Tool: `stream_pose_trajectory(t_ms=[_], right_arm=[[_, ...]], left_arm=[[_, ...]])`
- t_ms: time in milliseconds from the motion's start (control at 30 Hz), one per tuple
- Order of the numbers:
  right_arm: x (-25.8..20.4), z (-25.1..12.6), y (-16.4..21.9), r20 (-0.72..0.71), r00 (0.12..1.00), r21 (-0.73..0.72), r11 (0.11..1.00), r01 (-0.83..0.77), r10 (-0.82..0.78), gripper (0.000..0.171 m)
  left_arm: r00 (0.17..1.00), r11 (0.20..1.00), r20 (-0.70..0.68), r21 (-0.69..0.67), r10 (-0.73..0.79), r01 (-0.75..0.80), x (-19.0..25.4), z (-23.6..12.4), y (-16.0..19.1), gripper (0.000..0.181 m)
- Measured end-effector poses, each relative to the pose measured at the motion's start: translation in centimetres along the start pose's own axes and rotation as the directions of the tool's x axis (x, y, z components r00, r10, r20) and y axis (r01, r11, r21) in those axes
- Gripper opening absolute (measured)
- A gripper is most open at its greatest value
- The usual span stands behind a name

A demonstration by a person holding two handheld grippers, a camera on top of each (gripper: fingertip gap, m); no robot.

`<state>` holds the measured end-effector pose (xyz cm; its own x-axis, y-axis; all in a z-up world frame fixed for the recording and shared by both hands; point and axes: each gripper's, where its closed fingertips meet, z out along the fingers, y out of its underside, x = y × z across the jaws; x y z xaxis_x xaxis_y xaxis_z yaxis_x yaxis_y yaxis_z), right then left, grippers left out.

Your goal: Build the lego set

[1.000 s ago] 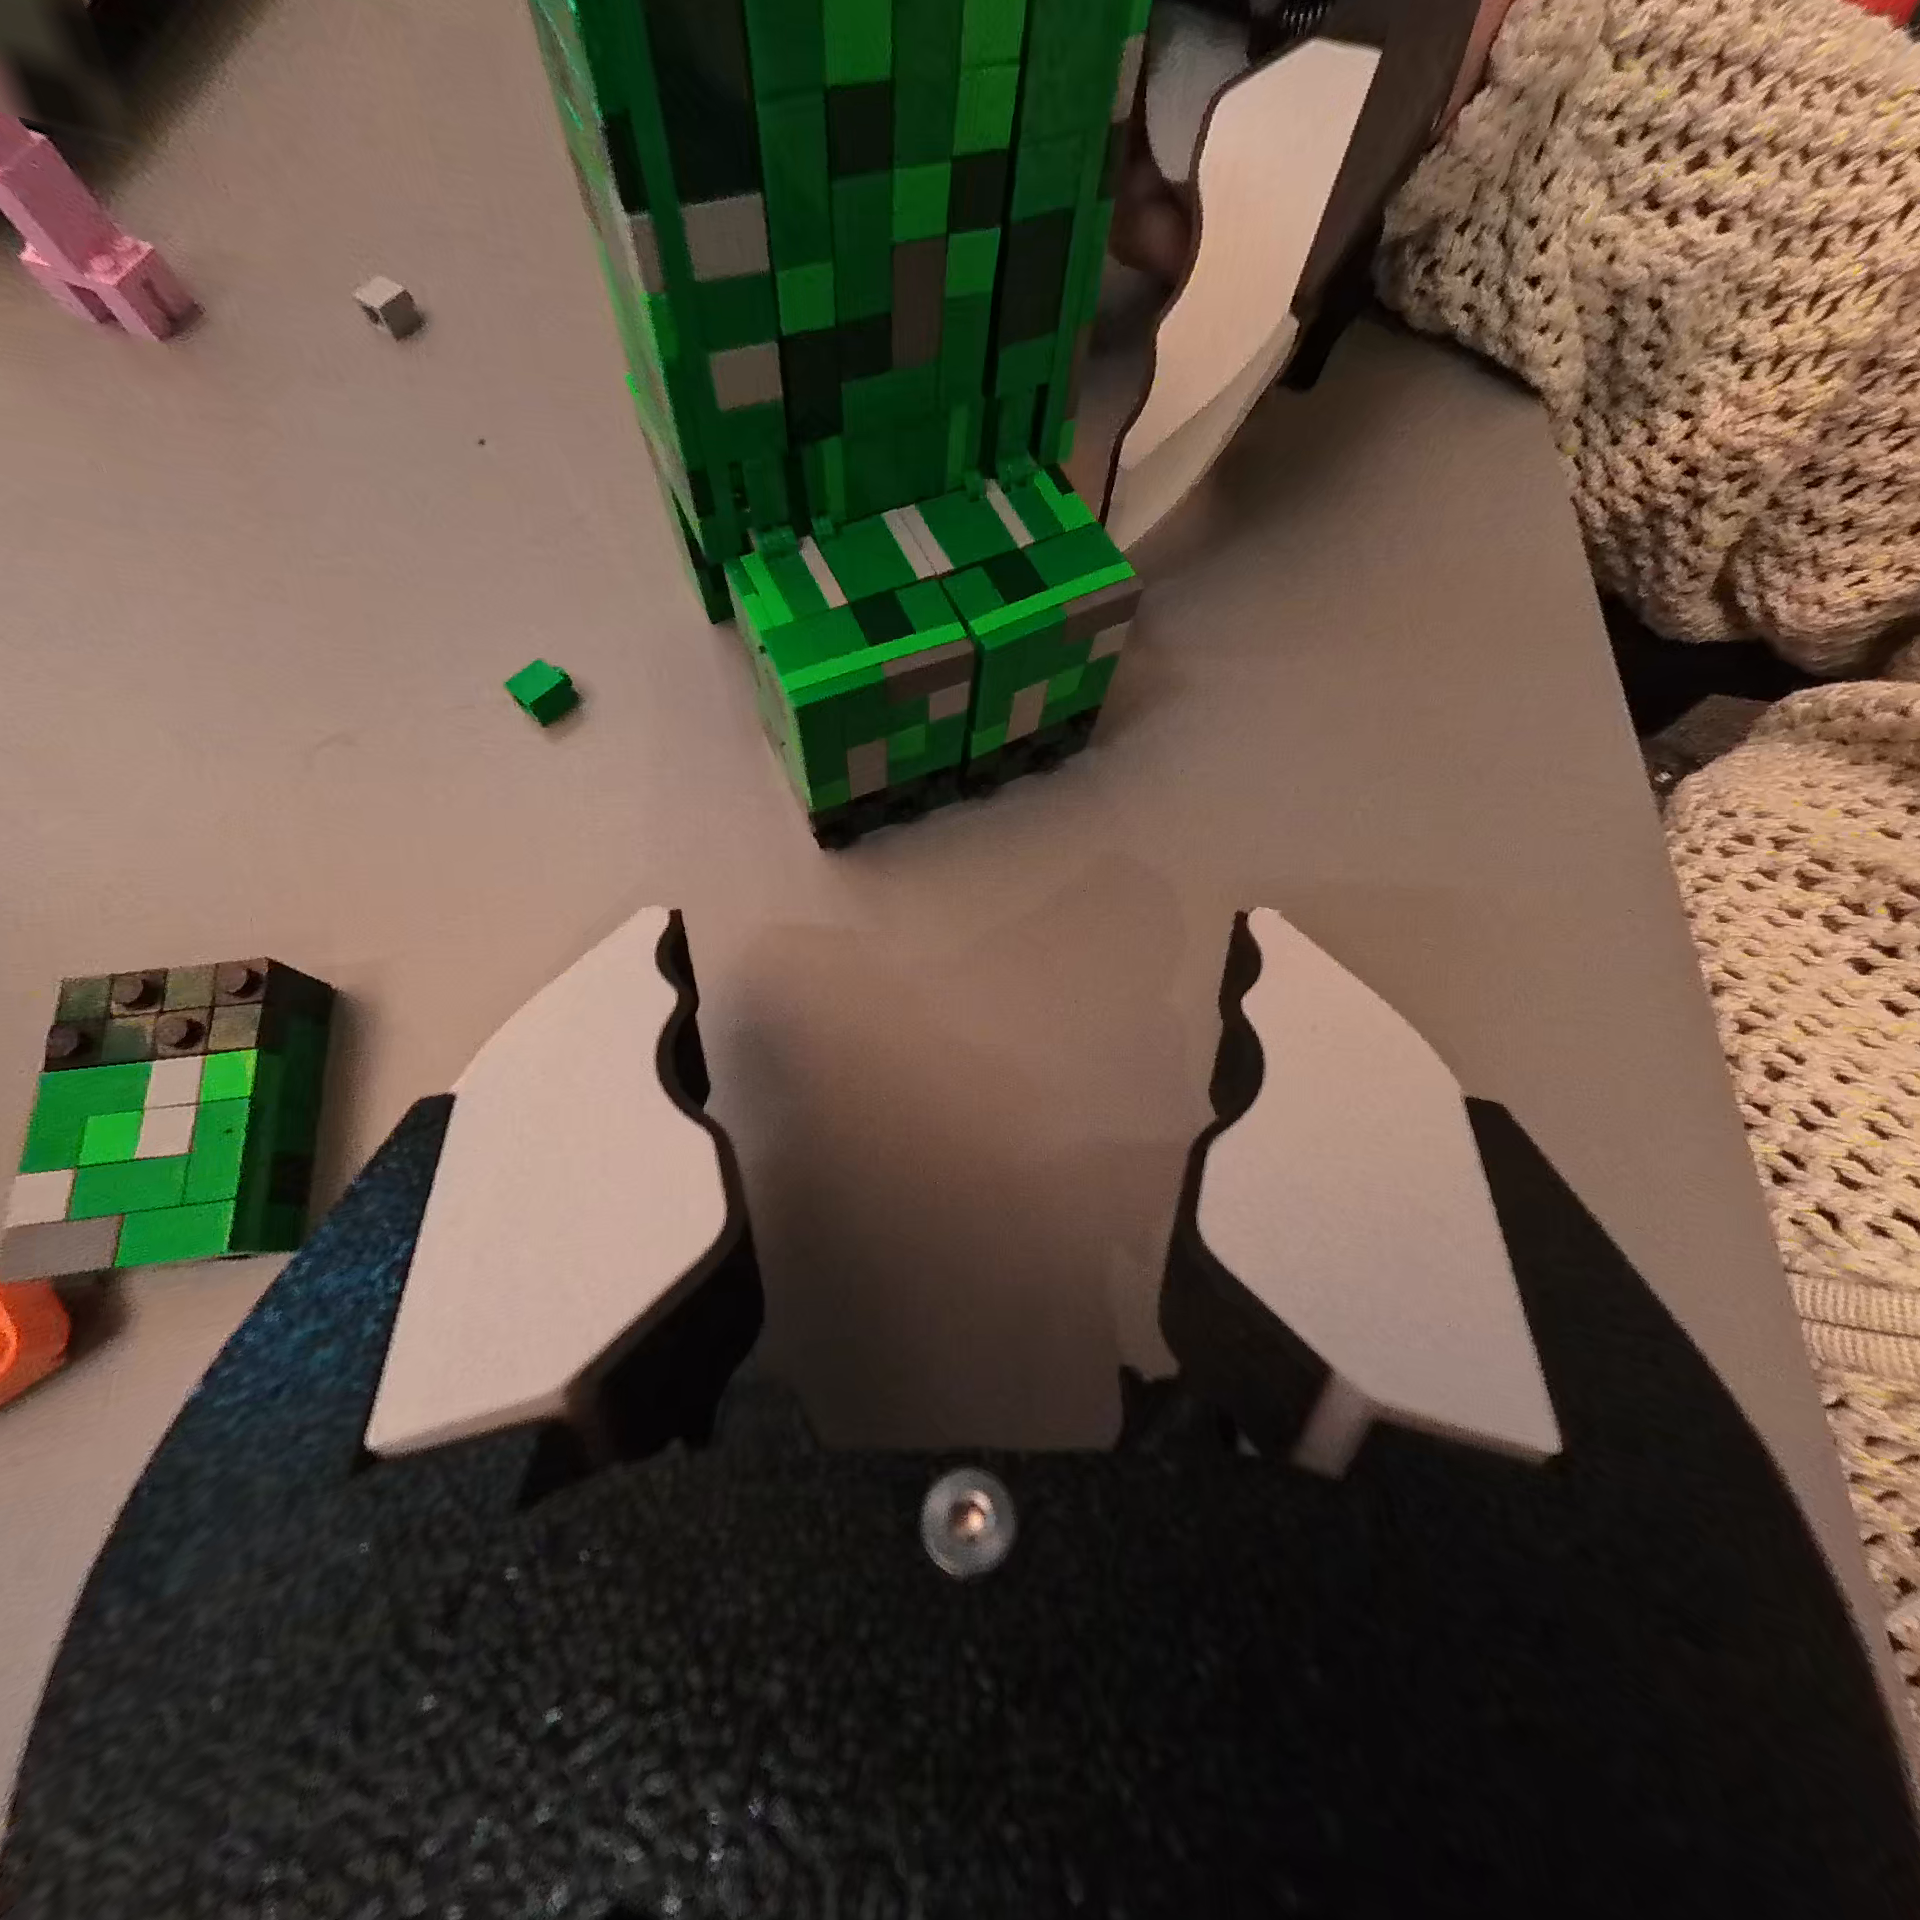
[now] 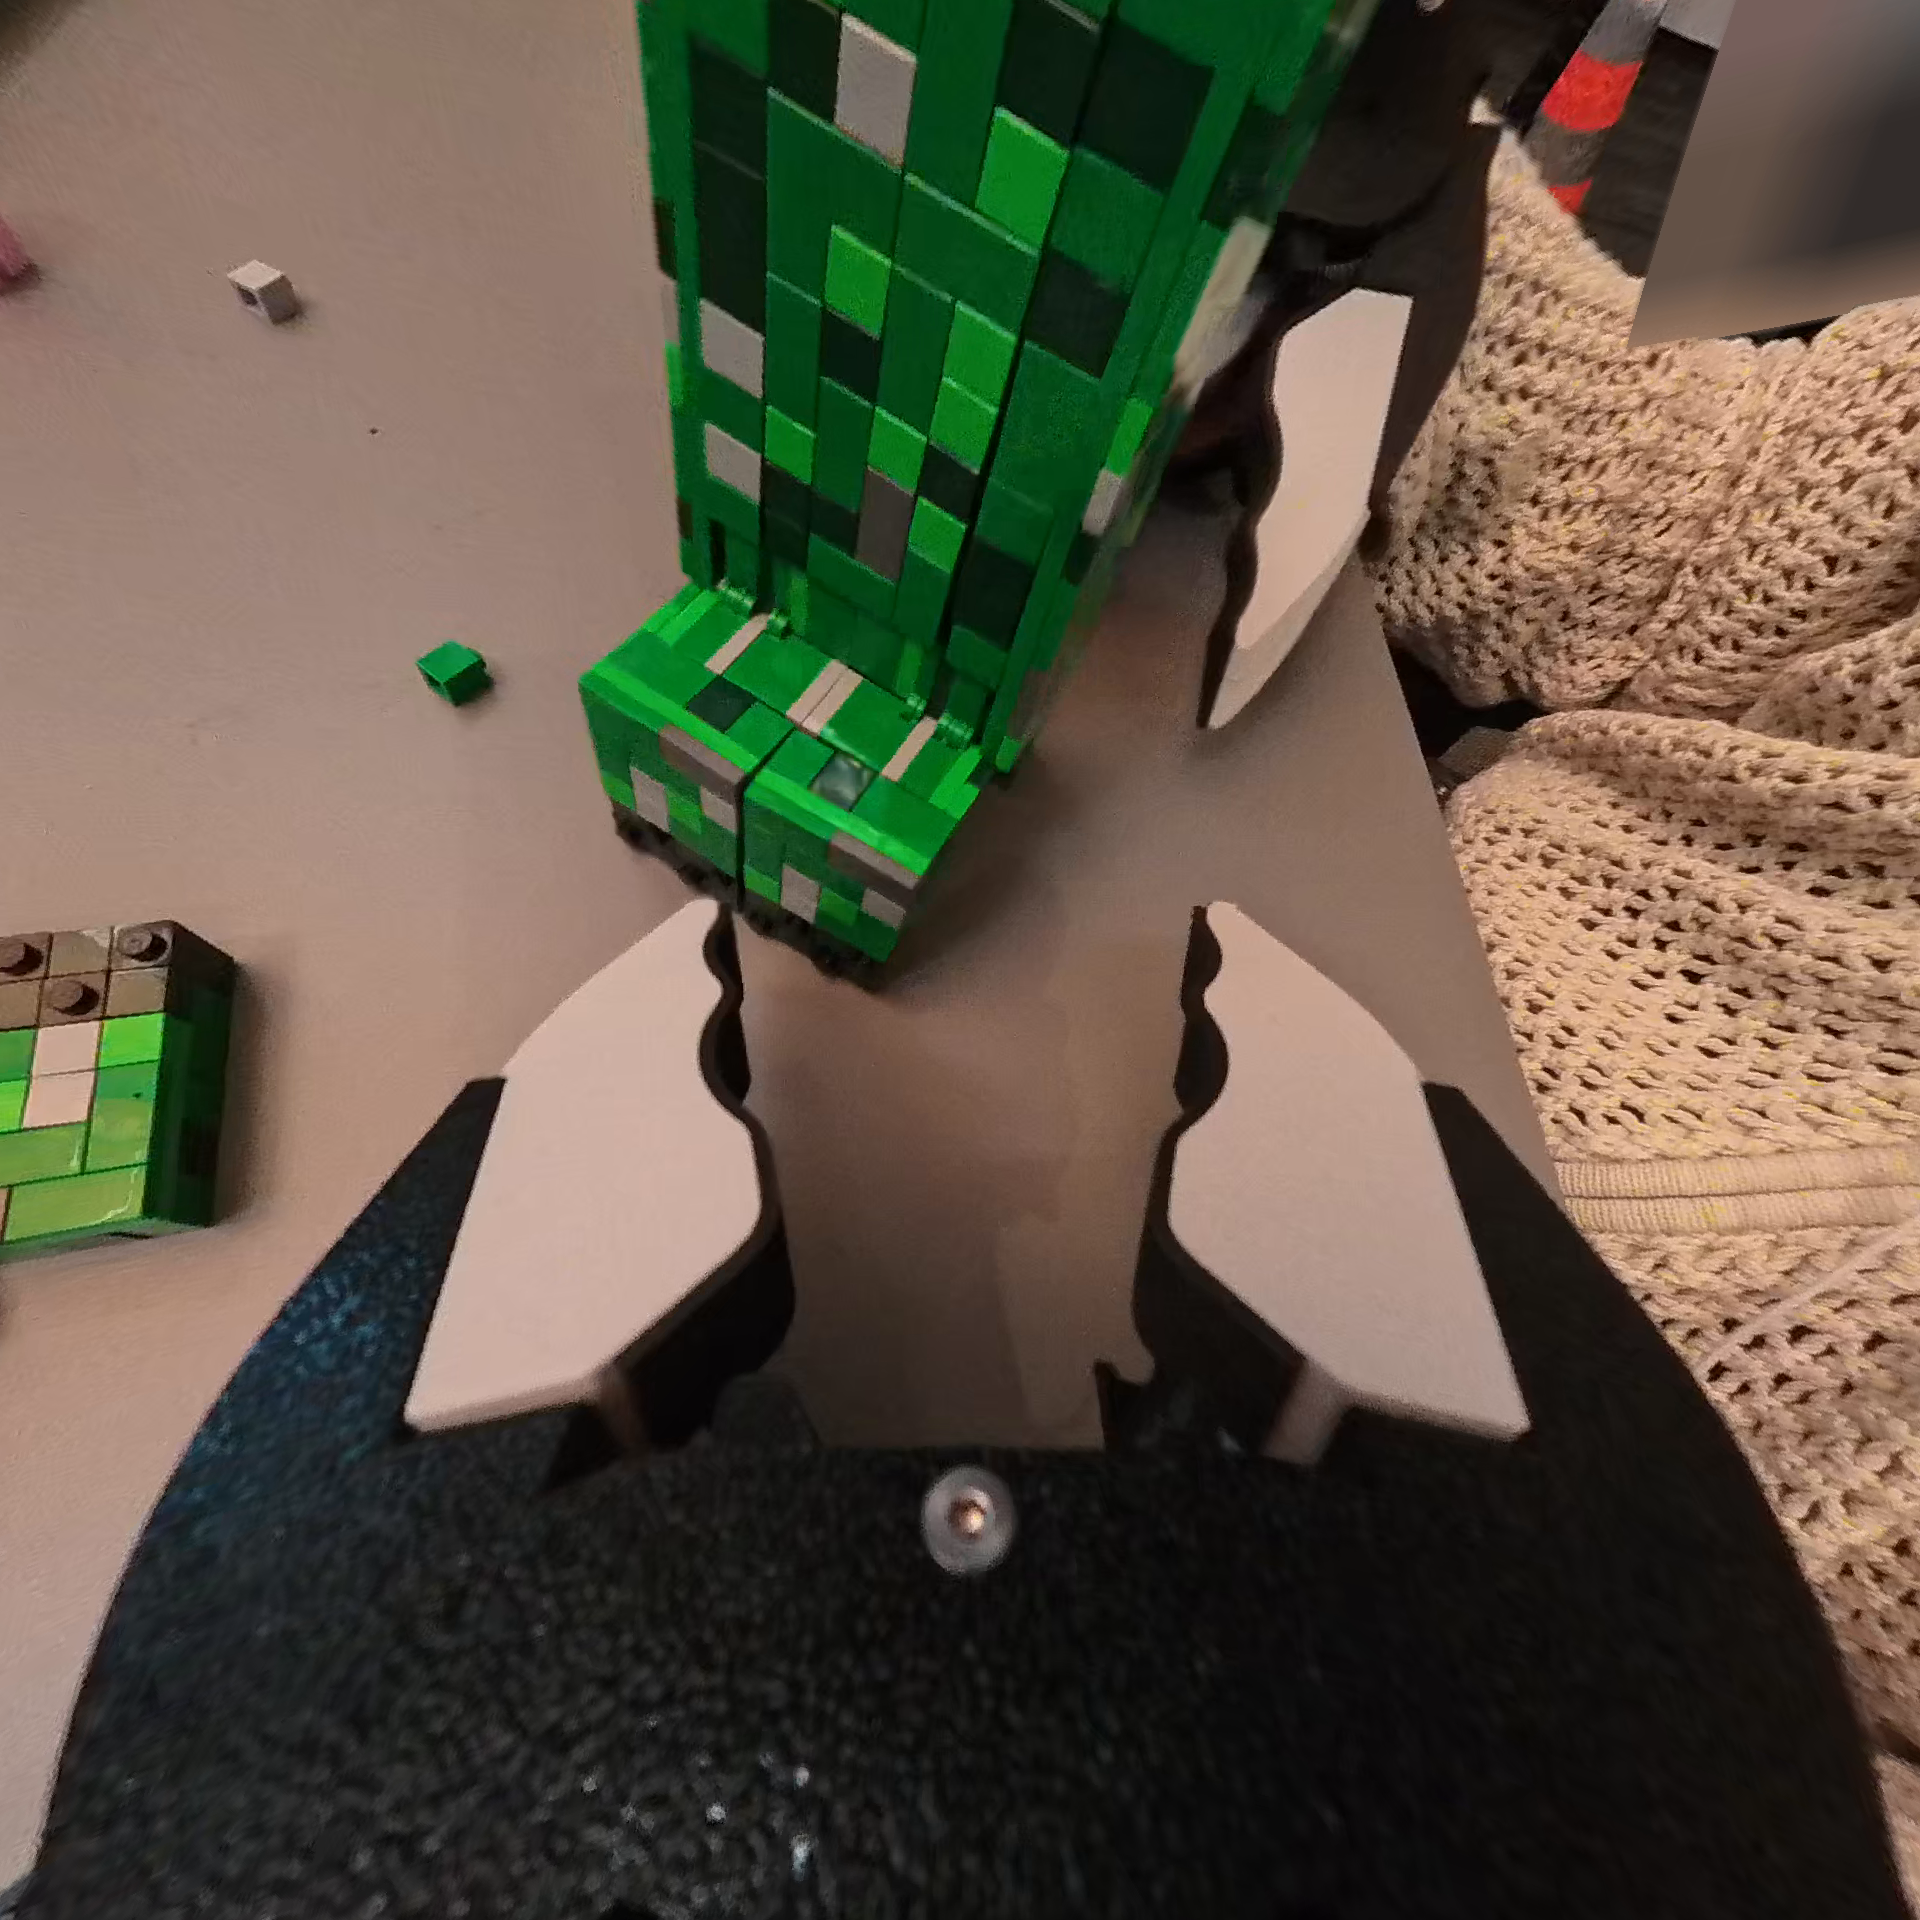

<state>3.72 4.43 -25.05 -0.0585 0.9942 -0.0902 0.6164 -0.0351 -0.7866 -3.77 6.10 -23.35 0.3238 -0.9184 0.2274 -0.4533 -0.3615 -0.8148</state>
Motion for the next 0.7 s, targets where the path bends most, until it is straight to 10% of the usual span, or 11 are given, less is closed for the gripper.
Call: stream_pose_trajectory(t_ms=[700], right_arm=[[3.3,0.6,-0.4,-0.091,0.996,-0.004,1.000,-0.019,0.018,0.079]], left_arm=[[0.999,0.999,-0.034,-0.035,-0.021,0.020,0.5,-0.6,0.7,0.082]])
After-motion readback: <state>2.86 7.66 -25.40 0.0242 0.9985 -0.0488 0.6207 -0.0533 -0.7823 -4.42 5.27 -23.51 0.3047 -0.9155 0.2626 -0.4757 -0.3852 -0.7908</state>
